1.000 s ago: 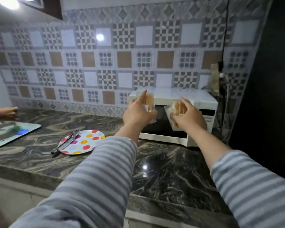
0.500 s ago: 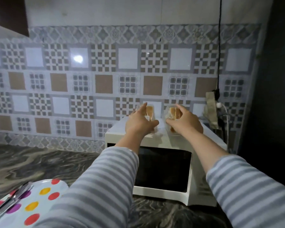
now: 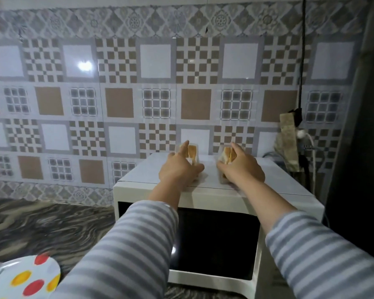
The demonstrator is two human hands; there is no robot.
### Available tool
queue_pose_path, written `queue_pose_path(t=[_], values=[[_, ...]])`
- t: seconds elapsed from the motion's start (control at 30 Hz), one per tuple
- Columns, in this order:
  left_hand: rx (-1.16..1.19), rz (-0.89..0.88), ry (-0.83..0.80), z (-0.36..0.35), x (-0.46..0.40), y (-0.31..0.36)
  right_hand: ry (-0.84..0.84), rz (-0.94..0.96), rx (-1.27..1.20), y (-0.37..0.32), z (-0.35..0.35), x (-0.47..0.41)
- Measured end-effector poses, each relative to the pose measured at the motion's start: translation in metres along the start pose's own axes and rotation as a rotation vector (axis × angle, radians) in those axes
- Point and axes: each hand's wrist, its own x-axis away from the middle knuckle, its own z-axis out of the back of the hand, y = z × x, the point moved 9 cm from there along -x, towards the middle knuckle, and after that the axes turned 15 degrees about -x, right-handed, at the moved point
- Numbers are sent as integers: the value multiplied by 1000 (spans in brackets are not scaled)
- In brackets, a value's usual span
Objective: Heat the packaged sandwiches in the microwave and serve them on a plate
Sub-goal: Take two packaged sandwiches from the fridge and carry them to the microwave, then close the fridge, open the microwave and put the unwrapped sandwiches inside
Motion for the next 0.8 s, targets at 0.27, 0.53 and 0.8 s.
queue_pose_path(t=[0.27, 0.53, 0.8], values=[[-93, -14, -7, 12, 17, 2, -68, -17, 46, -3, 8, 13], [-159, -108, 105, 40, 112, -5, -74, 5, 177, -3, 36, 110], [-158, -225, -68, 15, 278, -22, -72, -129, 289, 48, 55, 289]])
